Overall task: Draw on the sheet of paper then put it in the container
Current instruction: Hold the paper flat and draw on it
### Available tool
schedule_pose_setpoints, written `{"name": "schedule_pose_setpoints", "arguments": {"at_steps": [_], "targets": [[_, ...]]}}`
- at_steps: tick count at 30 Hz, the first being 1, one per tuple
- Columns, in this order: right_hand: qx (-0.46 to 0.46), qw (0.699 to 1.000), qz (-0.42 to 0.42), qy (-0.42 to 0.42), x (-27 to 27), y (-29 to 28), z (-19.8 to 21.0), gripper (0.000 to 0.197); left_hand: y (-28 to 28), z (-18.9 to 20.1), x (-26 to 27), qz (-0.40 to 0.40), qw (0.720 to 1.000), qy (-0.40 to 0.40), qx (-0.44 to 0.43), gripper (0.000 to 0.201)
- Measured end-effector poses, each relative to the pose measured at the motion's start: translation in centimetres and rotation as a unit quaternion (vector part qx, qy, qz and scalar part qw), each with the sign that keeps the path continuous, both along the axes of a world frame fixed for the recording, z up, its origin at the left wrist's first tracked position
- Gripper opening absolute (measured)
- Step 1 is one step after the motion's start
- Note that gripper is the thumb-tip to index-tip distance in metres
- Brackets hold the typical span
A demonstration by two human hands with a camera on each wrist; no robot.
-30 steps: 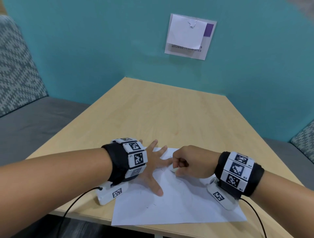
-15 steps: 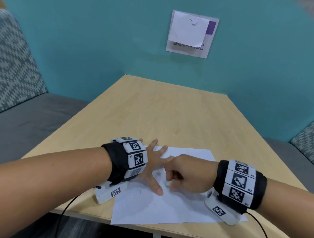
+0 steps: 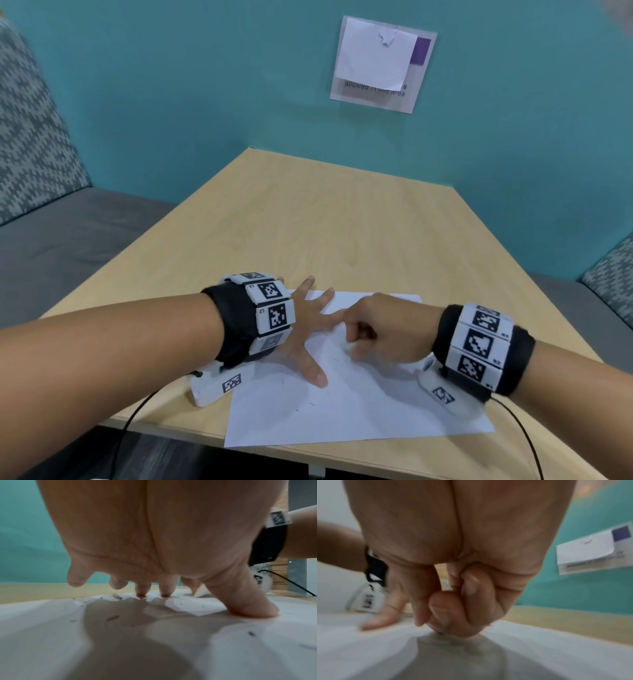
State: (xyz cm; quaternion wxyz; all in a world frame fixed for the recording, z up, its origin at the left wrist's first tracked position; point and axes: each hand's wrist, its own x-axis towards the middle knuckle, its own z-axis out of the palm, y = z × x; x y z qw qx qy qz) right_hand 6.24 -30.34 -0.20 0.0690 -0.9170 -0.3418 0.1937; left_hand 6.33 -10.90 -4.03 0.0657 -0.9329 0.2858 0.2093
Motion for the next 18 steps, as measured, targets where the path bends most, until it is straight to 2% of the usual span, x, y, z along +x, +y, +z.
{"name": "schedule_pose_setpoints", "arguments": {"at_steps": [3,6,8,12,16,18], "targets": [[0.005,0.998,0.044,0.035,-1.9,0.6,-0.5,0.011,-0.1,0.0,0.0,-0.003,1.0,0.002,0.007,0.114],[-0.012,1.0,-0.012,-0.023,0.5,-0.5,0.3,0.01,0.2,-0.4,0.2,-0.011,1.0,-0.006,0.009,0.115],[-0.011,0.999,-0.033,-0.03,1.1,-0.9,0.3,0.01,0.3,-0.7,0.3,-0.007,1.0,-0.007,0.008,0.116],[-0.003,0.999,0.027,0.025,-1.5,0.2,-0.4,0.013,0.2,-0.9,0.5,-0.008,1.0,-0.006,0.003,0.117],[-0.014,0.999,-0.044,-0.028,1.9,-1.1,0.6,0.009,0.3,-0.8,0.4,-0.004,1.0,0.0,0.005,0.118],[-0.01,0.999,-0.036,-0.021,1.5,-0.7,0.2,0.009,0.3,-0.7,0.4,-0.003,1.0,0.005,0.0,0.117]]}}
